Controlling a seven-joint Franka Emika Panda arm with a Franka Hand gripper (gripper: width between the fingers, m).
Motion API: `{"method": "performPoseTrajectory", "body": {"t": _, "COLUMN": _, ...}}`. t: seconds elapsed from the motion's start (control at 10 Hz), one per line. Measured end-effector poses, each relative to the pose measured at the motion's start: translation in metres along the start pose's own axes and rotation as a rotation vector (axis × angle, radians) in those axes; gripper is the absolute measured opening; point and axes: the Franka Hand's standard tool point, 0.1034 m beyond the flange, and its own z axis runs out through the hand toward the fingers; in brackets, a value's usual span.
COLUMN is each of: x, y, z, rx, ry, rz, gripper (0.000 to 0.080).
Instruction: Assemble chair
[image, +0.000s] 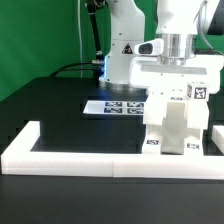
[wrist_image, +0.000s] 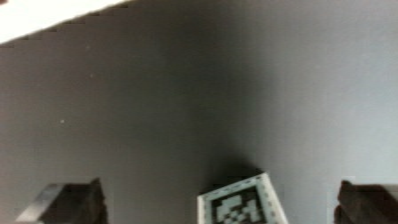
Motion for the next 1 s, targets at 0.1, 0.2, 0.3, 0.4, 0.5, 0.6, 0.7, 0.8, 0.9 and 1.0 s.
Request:
{"method": "performPoseTrajectory", "body": {"t": 0.1, "x": 0.0025, "y": -0.0016, "z": 0.0014, "rx": 0.000, "ry": 0.002, "rz": 0.001, "gripper": 0.0649}}
{"method": "performPoseTrajectory", "body": {"t": 0.2, "x": 0.0049, "y": -0.0028, "z": 0.0015, "rx": 0.001, "ry": 0.004, "rz": 0.001, "gripper": 0.0649}}
{"method": "performPoseTrajectory", "body": {"t": 0.3, "x": 0.0073, "y": -0.0047, "z": 0.0011, "rx": 0.005, "ry": -0.004, "rz": 0.001, "gripper": 0.0649}}
{"method": "performPoseTrajectory", "body": {"t": 0.4, "x": 0.0062, "y": -0.0048, "z": 0.0019, "rx": 0.006, "ry": -0.028, "rz": 0.005, "gripper": 0.0649}}
{"method": "performPoseTrajectory", "body": {"t": 0.5, "x": 0.0062, "y": -0.0037, "z": 0.0018, "rx": 0.007, "ry": -0.036, "rz": 0.009, "gripper": 0.0649}}
{"method": "performPoseTrajectory", "body": {"t": 0.6, "x": 0.0065, "y": -0.0018, "z": 0.0023, "rx": 0.007, "ry": -0.042, "rz": 0.013, "gripper": 0.0649}}
{"method": "performPoseTrajectory", "body": {"t": 0.7, "x": 0.0050, "y": -0.0008, "z": 0.0028, "rx": 0.005, "ry": -0.044, "rz": 0.021, "gripper": 0.0649}}
{"method": "performPoseTrajectory", "body": {"t": 0.8, "x": 0.0004, "y": -0.0008, "z": 0.0035, "rx": 0.003, "ry": -0.050, "rz": 0.024, "gripper": 0.0649}}
{"method": "performPoseTrajectory", "body": {"t": 0.9, "x": -0.0012, "y": -0.0012, "z": 0.0035, "rx": 0.002, "ry": -0.052, "rz": 0.023, "gripper": 0.0649}}
{"method": "performPoseTrajectory", "body": {"t": 1.0, "x": -0.0010, "y": -0.0005, "z": 0.0038, "rx": 0.001, "ry": -0.052, "rz": 0.025, "gripper": 0.0649}}
